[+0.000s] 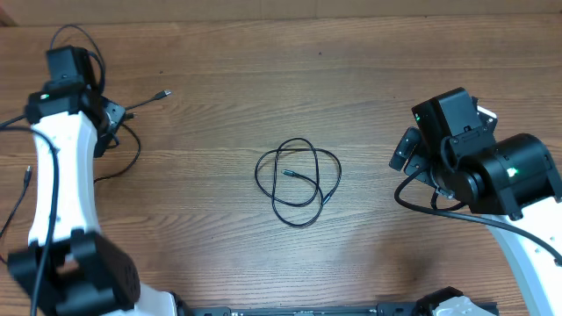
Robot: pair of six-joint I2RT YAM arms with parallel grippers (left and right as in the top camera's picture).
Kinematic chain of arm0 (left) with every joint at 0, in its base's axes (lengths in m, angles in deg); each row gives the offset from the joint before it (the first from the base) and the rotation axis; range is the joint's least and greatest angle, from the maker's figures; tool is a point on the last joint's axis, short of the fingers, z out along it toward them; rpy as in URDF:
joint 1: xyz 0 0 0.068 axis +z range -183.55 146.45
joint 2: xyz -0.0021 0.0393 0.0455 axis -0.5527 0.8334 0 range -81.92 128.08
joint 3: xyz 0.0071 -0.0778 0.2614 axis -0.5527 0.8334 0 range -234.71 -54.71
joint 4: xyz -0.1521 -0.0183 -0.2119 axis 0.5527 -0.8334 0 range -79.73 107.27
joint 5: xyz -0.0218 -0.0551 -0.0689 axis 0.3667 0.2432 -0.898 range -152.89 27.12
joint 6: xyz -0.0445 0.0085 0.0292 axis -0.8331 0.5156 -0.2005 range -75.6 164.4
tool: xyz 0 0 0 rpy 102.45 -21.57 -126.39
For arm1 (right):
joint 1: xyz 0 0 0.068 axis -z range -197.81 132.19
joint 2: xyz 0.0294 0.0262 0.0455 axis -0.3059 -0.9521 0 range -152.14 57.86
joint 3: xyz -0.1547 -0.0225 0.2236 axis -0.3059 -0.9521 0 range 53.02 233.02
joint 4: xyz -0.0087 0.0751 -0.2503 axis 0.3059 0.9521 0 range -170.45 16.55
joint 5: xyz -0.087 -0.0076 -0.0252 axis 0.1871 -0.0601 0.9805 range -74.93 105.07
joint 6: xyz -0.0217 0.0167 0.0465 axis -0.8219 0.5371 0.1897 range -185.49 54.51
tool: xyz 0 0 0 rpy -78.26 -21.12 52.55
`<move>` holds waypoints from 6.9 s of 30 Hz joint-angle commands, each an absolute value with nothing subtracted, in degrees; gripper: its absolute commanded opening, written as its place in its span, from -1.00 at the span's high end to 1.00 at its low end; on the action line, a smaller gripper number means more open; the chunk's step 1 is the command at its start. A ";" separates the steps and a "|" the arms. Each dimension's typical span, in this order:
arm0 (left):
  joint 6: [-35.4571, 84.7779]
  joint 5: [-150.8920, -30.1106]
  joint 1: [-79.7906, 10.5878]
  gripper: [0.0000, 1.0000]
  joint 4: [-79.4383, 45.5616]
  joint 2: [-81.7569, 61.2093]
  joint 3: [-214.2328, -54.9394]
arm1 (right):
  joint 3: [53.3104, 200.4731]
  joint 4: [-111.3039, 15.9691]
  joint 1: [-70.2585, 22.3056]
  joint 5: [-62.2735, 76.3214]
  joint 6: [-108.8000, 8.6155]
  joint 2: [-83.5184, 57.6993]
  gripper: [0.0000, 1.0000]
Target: Untangle cables
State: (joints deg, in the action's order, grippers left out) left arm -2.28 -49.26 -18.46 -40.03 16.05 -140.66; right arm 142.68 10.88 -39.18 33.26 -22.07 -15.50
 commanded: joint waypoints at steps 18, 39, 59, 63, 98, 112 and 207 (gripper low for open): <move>20.82 -53.80 -19.64 0.23 -19.29 41.58 -138.78 | 142.68 10.77 -39.07 33.35 -22.03 -15.24 -1.00; 7.99 -52.38 -7.66 0.91 -32.66 16.77 -138.83 | 142.68 10.75 -39.07 33.35 -22.03 -15.24 -1.00; -7.02 -51.90 13.95 -0.99 -35.79 14.72 -136.23 | 142.68 10.77 -39.07 33.35 -22.03 -15.24 -1.00; -4.57 -60.71 13.87 -0.99 -35.55 14.70 -136.23 | 142.68 10.75 -39.07 33.35 -22.03 -15.24 -1.00; -46.06 -43.01 16.99 -0.99 -45.91 13.95 -121.65 | 142.68 10.77 -39.07 33.37 -22.03 -15.24 -1.00; -46.74 -38.85 17.17 -0.73 -34.76 14.06 -114.32 | 142.68 10.75 -39.05 33.35 -22.03 -15.24 -1.00; 38.81 -73.21 -49.28 -0.99 -29.06 1.67 -128.03 | 142.68 10.77 -39.07 33.35 -22.03 -15.24 -1.00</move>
State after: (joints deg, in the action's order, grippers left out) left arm 39.51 -75.75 -47.22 -29.45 -2.57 -128.95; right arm 142.68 10.88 -39.18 33.26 -22.03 -15.50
